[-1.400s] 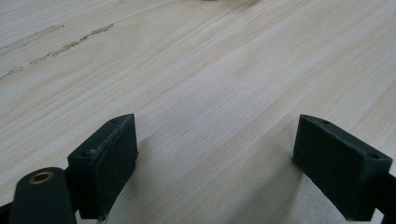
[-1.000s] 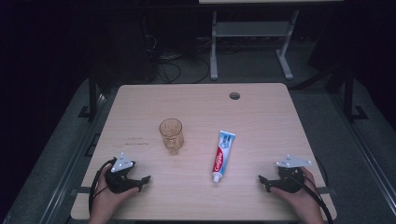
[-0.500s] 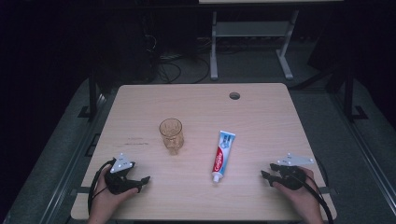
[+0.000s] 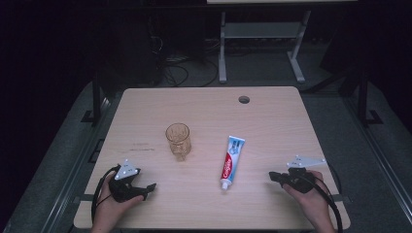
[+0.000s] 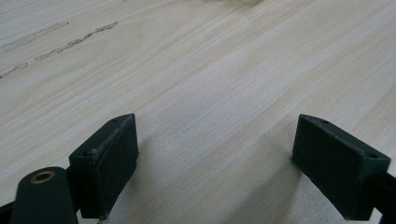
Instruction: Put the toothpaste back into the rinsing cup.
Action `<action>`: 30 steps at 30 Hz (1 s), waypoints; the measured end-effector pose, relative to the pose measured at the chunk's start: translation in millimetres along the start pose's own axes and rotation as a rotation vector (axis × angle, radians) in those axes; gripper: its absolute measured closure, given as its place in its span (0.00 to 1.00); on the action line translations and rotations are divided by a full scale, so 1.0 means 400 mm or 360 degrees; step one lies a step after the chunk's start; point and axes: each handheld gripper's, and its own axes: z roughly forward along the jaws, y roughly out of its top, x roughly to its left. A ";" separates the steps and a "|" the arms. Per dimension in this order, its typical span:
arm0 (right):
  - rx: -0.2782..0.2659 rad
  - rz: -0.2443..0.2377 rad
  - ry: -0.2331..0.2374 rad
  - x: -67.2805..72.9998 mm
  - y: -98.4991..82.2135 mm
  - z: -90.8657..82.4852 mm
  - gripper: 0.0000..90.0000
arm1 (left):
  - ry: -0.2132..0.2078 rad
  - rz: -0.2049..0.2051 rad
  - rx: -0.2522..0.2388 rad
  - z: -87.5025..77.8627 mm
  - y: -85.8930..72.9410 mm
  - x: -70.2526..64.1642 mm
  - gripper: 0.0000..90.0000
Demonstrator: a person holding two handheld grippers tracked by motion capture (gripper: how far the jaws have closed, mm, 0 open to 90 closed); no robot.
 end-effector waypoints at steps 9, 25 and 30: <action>-0.0006 -0.0043 0.0088 0.030 0.036 0.013 1.00 | 0.0000 0.0004 0.0004 0.000 0.000 0.000 0.15; -0.0039 -0.0120 0.0204 0.078 0.093 0.057 1.00 | 0.0000 -0.0001 0.0000 0.000 0.000 0.000 0.15; -0.0045 -0.0132 0.0235 0.094 0.111 0.072 1.00 | 0.0000 0.0000 0.0000 0.000 0.000 0.000 0.15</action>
